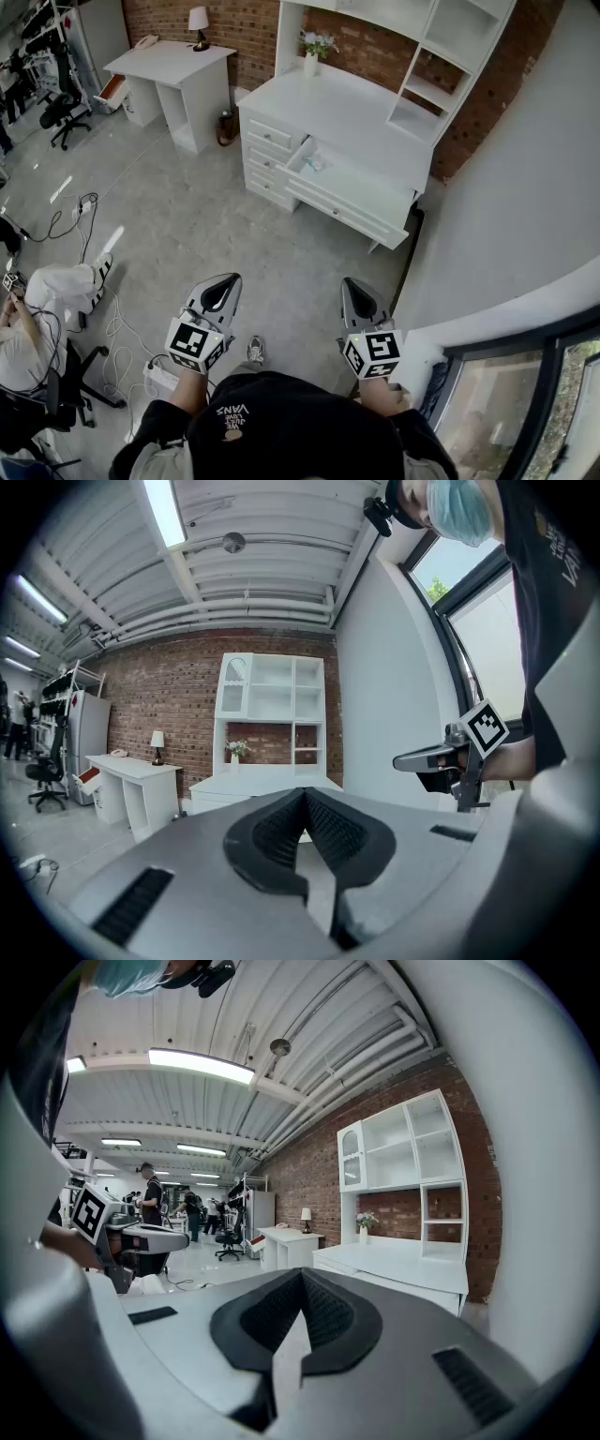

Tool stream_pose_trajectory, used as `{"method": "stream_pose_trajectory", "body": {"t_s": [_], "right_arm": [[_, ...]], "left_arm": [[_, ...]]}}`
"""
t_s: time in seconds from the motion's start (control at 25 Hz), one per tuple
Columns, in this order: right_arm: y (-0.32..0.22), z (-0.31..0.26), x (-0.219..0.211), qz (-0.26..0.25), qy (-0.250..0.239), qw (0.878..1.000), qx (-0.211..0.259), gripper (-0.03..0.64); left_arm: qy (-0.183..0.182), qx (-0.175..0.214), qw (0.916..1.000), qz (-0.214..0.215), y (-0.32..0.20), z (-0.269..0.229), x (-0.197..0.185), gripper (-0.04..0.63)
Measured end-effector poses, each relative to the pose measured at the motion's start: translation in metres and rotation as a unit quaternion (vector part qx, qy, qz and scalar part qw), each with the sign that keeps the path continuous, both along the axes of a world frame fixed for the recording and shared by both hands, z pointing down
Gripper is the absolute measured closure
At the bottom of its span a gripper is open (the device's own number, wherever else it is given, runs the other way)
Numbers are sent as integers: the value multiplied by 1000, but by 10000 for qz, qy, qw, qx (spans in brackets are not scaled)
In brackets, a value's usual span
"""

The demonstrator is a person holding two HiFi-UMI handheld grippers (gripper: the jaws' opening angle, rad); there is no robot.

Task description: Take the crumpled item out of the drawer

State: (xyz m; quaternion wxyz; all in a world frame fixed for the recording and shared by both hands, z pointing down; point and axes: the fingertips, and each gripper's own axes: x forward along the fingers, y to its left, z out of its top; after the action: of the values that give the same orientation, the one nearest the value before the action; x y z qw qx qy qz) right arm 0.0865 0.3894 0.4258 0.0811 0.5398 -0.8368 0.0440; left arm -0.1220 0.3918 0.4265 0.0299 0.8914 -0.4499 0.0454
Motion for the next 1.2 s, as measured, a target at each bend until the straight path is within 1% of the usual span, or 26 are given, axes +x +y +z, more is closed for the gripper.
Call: {"method": "stream_pose_trajectory", "body": {"t_s": [0.2, 0.32, 0.4, 0.56, 0.6, 0.64, 0.68, 0.76, 0.96, 1.08, 1.2], "right_arm": [[-23, -1, -5, -29, -197, 9998, 37, 618], [-40, -1, -13, -29, -173, 9998, 96, 615], [-52, -1, -18, 10, -182, 9998, 91, 544], [-77, 0, -24, 203, -194, 9996, 85, 495], [-83, 0, -27, 262, -201, 9994, 84, 484], [-89, 0, -29, 320, -209, 9992, 86, 471], [-95, 0, -32, 372, -217, 9990, 89, 463], [-104, 2, -37, 463, -228, 9986, 97, 452], [-125, 8, -40, 651, -254, 9976, 27, 419], [-139, 9, -35, 701, -205, 9973, -38, 411], [-161, 13, -29, 740, -194, 9970, -67, 408]], "left_arm": [[41, 20, 9998, 186, -24, 1, 2, 591], [118, -28, 9993, 341, -40, 6, 1, 589], [155, -64, 9989, 443, -52, 9, 0, 588], [151, -57, 9979, 631, -80, 9, -7, 583], [148, -44, 9977, 659, -88, 8, -10, 558], [138, -41, 9975, 687, -95, 7, -14, 502], [122, -46, 9973, 719, -102, 8, -19, 488], [79, -51, 9969, 787, -115, 9, -27, 488], [40, -154, 9969, 765, -146, 16, -43, 444], [118, -235, 9967, 773, -161, 18, -42, 436], [110, -356, 9960, 806, -179, 28, -38, 434]]}}
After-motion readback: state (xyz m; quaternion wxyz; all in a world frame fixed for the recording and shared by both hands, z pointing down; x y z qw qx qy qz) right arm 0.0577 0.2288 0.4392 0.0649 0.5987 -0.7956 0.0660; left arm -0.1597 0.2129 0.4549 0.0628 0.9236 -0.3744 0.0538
